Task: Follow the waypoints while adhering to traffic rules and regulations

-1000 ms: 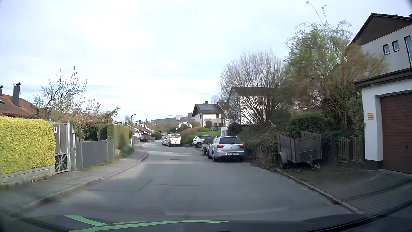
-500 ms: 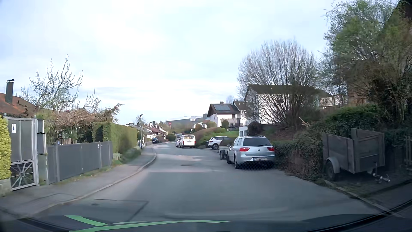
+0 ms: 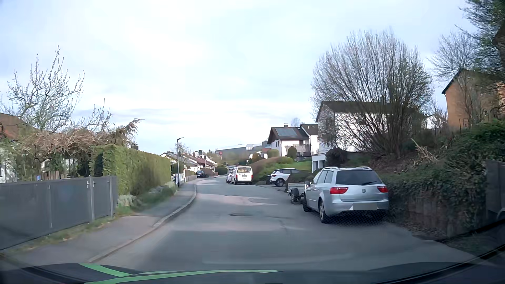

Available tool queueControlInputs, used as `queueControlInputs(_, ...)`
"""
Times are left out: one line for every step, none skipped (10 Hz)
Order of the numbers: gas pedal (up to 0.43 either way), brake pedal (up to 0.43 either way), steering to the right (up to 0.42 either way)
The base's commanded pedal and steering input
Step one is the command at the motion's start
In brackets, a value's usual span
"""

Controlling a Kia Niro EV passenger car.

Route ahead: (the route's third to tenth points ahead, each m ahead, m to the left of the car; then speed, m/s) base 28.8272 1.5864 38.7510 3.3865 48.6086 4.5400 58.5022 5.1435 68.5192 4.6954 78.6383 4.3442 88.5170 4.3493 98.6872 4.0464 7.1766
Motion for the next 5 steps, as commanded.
queueControlInputs(0.169,0.000,-0.039)
queueControlInputs(0.169,0.000,-0.036)
queueControlInputs(0.157,0.000,-0.034)
queueControlInputs(0.150,0.000,-0.033)
queueControlInputs(0.138,0.000,-0.031)
